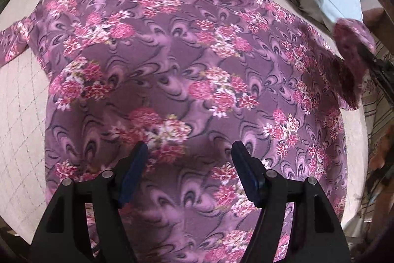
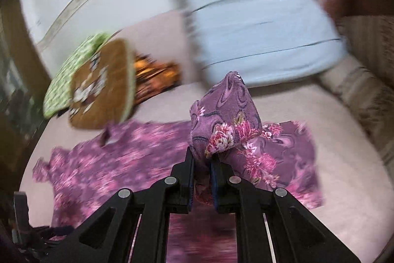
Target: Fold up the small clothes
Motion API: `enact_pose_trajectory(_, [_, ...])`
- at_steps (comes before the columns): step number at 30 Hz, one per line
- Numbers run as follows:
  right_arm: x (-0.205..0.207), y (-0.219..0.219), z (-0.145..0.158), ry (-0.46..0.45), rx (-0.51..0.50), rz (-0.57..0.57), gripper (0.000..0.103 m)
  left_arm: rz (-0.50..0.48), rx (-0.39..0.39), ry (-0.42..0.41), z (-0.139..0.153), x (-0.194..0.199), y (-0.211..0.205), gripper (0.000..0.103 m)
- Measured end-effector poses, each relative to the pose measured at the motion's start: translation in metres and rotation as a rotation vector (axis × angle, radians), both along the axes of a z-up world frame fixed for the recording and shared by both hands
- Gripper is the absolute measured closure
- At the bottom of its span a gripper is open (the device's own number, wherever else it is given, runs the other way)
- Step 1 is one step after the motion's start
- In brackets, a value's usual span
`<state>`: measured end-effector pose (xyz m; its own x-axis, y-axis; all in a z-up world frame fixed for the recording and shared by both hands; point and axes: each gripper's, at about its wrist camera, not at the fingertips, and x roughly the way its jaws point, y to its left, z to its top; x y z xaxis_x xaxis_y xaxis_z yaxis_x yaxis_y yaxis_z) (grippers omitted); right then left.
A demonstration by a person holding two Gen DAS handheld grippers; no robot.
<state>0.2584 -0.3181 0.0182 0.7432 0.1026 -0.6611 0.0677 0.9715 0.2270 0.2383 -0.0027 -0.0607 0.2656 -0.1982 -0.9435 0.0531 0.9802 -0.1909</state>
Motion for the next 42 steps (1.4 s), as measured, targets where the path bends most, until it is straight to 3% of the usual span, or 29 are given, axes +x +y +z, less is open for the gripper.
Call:
enact_pose_trajectory(7, [0.014,0.116,-0.017,0.043,0.02,0.195,0.092,0.039,-0.046,-0.018,0.018,-0.012,0.039,0.033])
enact_pose_trajectory(14, [0.022,0.231,-0.045,0.114,0.073,0.365,0.092,0.167,-0.094,-0.05,0.035,-0.033,0.113,0.033])
enact_pose_trajectory(18, [0.029,0.273,-0.083,0.267,0.114,0.403,0.079,0.233,-0.108,-0.059,0.036,-0.035,0.138,0.033])
enact_pose_trajectory(20, [0.028,0.276,-0.09,0.311,0.118,0.403,0.078,0.245,-0.117,-0.056,0.036,-0.036,0.142,0.033])
enact_pose_trajectory(23, [0.012,0.258,-0.073,0.27,0.189,0.402,0.078,0.247,-0.144,-0.056,0.036,-0.032,0.139,0.033])
enact_pose_trajectory(24, [0.004,0.242,-0.063,0.245,0.223,0.388,0.073,0.239,-0.147,-0.055,0.036,-0.03,0.135,0.033])
enact_pose_trajectory(27, [-0.023,0.178,-0.049,0.196,0.287,0.262,0.059,0.205,-0.133,-0.048,0.032,-0.015,0.113,0.033])
enact_pose_trajectory(28, [-0.028,0.162,-0.049,0.199,0.293,0.226,0.059,0.195,-0.125,-0.042,0.03,-0.009,0.105,0.033])
enact_pose_trajectory(33, [-0.062,0.066,-0.076,0.249,0.364,-0.006,0.059,0.18,-0.077,-0.017,0.013,0.028,0.068,0.033])
enact_pose_trajectory(37, [-0.068,0.016,-0.1,0.273,0.514,-0.148,0.059,0.233,-0.065,0.018,-0.004,0.053,0.058,0.034])
enact_pose_trajectory(38, [-0.063,0.011,-0.105,0.257,0.537,-0.165,0.061,0.249,-0.081,-0.013,0.0,0.056,0.057,0.05])
enact_pose_trajectory(40, [-0.056,0.005,-0.104,0.226,0.545,-0.203,0.062,0.237,-0.094,-0.031,0.009,0.063,0.053,0.096])
enact_pose_trajectory(41, [-0.05,0.003,-0.103,0.224,0.544,-0.217,0.073,0.236,-0.103,-0.024,0.014,0.066,0.052,0.096])
enact_pose_trajectory(42, [-0.046,0.001,-0.098,0.227,0.542,-0.208,0.098,0.253,-0.118,-0.04,0.02,0.067,0.054,0.096])
